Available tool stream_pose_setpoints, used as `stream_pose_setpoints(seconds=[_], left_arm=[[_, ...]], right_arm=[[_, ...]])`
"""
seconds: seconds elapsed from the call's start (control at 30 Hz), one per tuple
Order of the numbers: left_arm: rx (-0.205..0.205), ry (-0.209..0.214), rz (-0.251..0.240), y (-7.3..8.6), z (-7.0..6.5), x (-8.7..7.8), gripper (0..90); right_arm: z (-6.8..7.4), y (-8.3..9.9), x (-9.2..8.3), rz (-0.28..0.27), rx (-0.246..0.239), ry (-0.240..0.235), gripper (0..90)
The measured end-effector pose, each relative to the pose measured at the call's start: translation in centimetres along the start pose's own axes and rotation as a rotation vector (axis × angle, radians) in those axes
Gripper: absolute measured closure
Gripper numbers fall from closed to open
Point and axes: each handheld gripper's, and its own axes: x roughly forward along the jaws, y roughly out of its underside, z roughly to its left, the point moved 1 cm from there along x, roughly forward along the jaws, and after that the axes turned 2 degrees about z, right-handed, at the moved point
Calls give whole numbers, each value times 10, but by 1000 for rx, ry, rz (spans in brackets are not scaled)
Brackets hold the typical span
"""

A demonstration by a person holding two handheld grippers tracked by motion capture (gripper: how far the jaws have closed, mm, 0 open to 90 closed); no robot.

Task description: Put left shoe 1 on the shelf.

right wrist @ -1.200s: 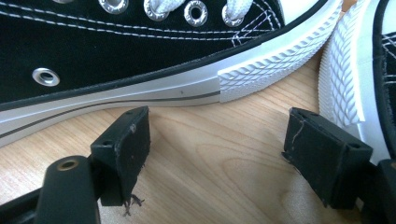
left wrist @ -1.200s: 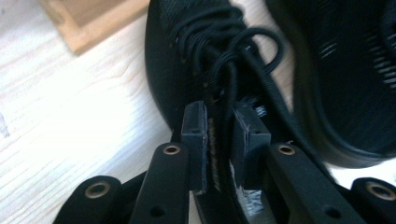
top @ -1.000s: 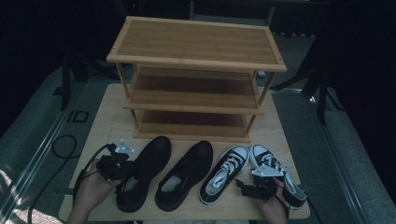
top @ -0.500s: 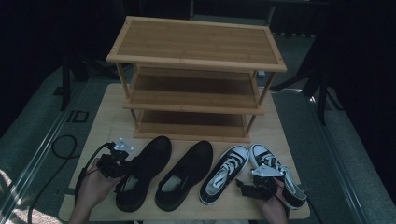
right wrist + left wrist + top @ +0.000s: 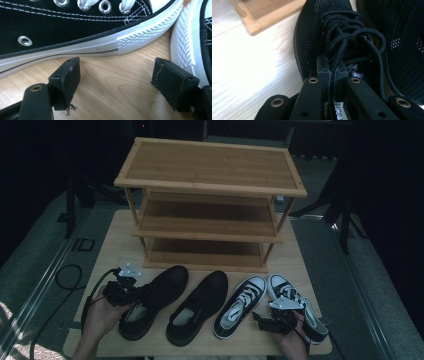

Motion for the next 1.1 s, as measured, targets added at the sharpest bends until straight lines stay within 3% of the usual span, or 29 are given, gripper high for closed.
stream_pose_setpoints(seconds=[0.13,0.37,0.73,1.1], left_arm=[[-12,15,-21,-3,3,-4,877],[-32,3,-40,-14,8,-6,877],[-83,-42,-51,-45,17,14,877],[-208,-120,-94,-70,25,37,876]], right_arm=[[0,0,0,0,-1,0,225],[0,0,0,-1,1,0,224],[0,0,0,0,-2,0,224],[0,0,0,0,-2,0,224]])
